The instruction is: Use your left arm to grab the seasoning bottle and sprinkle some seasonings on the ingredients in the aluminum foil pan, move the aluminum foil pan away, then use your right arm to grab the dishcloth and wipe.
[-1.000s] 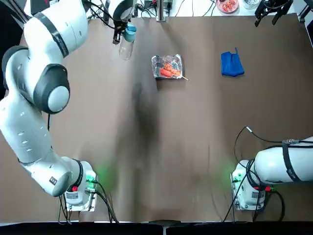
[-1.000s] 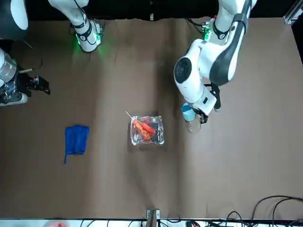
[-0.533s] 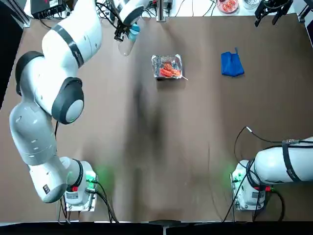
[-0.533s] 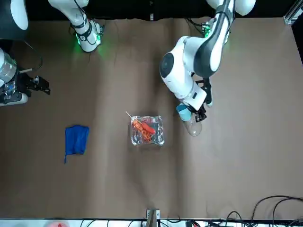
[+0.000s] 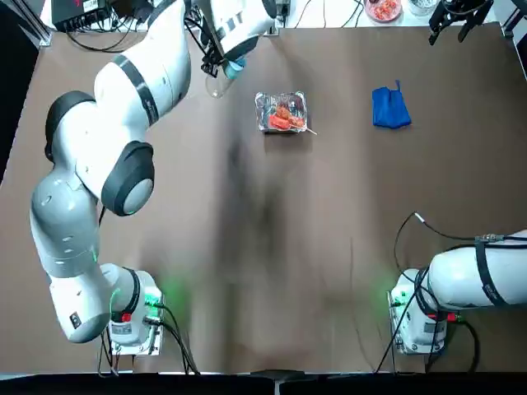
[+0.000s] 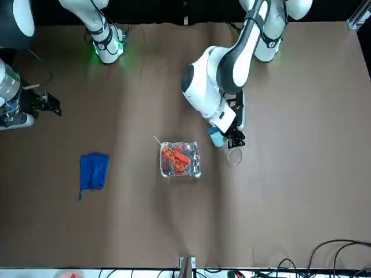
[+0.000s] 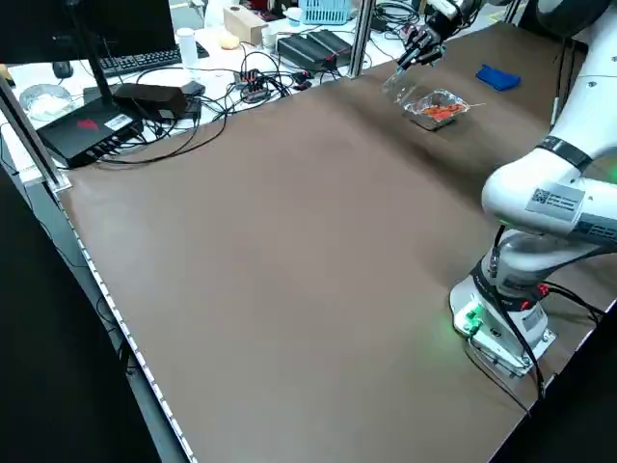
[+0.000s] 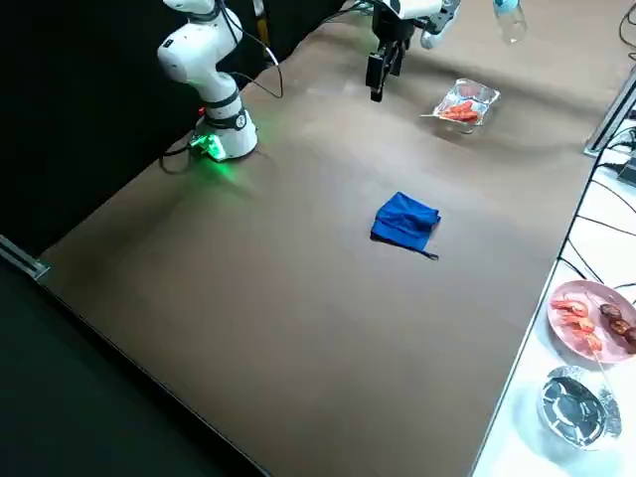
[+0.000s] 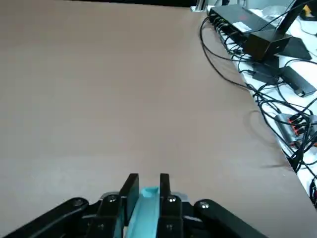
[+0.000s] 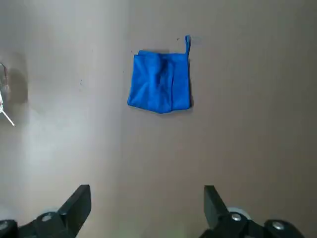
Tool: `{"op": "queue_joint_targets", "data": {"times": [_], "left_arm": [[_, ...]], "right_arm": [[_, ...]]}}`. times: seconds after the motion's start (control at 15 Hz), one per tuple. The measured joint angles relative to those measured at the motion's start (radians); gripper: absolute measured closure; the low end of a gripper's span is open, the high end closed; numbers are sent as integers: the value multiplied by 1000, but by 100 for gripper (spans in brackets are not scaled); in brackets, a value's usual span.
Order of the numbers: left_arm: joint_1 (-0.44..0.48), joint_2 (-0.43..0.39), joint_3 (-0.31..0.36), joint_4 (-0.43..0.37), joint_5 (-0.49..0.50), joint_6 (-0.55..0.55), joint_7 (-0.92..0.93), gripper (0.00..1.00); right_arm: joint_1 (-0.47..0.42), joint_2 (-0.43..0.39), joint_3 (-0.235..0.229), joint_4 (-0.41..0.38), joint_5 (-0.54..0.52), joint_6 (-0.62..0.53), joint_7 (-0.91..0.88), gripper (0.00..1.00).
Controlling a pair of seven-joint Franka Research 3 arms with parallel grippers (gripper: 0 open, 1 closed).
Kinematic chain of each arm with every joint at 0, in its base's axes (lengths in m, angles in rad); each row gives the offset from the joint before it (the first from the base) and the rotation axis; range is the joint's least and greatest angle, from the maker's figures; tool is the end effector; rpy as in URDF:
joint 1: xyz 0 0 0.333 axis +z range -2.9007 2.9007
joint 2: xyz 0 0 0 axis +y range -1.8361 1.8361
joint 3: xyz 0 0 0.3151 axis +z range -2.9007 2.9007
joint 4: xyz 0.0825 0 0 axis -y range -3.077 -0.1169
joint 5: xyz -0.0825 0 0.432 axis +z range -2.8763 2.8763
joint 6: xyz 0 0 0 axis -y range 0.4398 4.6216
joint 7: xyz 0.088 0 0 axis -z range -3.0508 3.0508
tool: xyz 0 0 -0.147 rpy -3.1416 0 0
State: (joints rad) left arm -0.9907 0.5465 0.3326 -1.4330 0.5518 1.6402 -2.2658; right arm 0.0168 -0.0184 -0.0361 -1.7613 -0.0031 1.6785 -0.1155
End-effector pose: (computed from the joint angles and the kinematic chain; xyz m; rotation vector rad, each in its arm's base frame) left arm 0.5854 -0.4014 0.3445 -1.9459 -1.7377 -0.9324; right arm 0.5947 -0.0120 0.5045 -3.1344 -0.1516 0.1011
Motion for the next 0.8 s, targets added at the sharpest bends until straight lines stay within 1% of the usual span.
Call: {"op": "queue_joint_targets", "data": {"times": [0.27,0.53,0.8], "left_arm": [[-13,45,1,1,42,0,1,78],[-20,93,7,23,60,0,1,78],[-36,128,17,31,105,0,1,78]], "right_arm": [[0,0,0,0,0,0,0,0],[0,0,0,0,0,0,0,0],[0,0,0,0,0,0,0,0]]}}
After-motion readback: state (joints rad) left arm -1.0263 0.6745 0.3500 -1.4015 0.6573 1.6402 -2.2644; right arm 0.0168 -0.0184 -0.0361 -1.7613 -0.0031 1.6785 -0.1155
